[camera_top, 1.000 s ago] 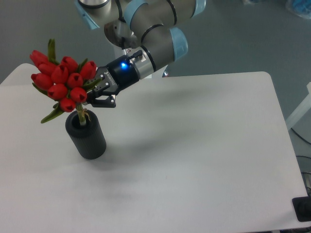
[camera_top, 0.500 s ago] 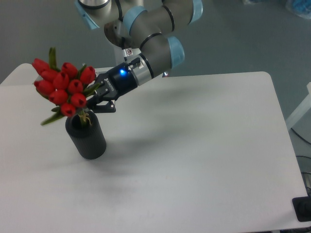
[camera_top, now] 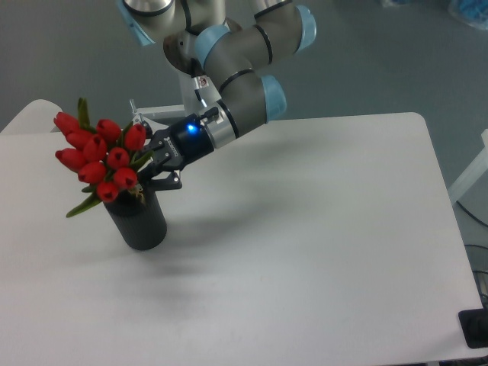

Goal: Insert the flowers into the vase
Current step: 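Open the gripper to release the tulip stems in the vase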

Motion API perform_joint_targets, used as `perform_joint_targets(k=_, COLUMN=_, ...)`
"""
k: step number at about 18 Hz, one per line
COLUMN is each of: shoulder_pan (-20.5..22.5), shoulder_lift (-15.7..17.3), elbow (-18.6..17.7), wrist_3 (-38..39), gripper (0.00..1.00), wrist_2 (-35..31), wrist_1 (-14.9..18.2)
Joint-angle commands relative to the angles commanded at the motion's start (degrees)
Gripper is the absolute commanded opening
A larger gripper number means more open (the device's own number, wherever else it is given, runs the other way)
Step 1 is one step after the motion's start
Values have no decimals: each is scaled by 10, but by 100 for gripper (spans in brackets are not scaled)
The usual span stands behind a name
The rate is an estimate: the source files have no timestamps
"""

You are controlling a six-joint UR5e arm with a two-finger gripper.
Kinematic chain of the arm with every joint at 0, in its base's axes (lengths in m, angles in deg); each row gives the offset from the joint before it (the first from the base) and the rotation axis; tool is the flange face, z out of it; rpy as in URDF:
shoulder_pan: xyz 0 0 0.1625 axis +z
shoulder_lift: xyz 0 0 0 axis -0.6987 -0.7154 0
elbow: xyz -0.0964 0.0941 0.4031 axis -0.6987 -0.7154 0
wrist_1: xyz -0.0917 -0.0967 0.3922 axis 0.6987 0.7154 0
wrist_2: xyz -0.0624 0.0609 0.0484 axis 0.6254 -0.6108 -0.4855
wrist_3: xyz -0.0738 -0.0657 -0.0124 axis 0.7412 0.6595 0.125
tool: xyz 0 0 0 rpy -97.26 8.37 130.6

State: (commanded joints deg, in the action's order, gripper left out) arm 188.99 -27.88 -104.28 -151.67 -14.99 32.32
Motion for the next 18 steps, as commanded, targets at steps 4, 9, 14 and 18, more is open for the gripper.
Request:
perform_joint_targets(k=4, shoulder_pan=-1, shoulder_lift=-11, elbow=0, wrist_3=-12, gripper=43, wrist_2=-2, wrist_1=0)
perform_joint_targets(k=9, shoulder_pan=-1, shoulder_lift=-12, elbow=1, wrist_3=-12, gripper=61, wrist_2=-2, wrist_1=0)
perform_joint_targets(k=14, shoulder_pan=3, shoulder_lift=-18, elbow=2, wrist_3=-13, gripper=77, wrist_2=-2, wrist_1=-1)
perform_joint_targets(k=18, shoulder_pan=20, shoulder_lift=-20, elbow=-1, wrist_3=-11, gripper=100, wrist_2=-2, wrist_1=0)
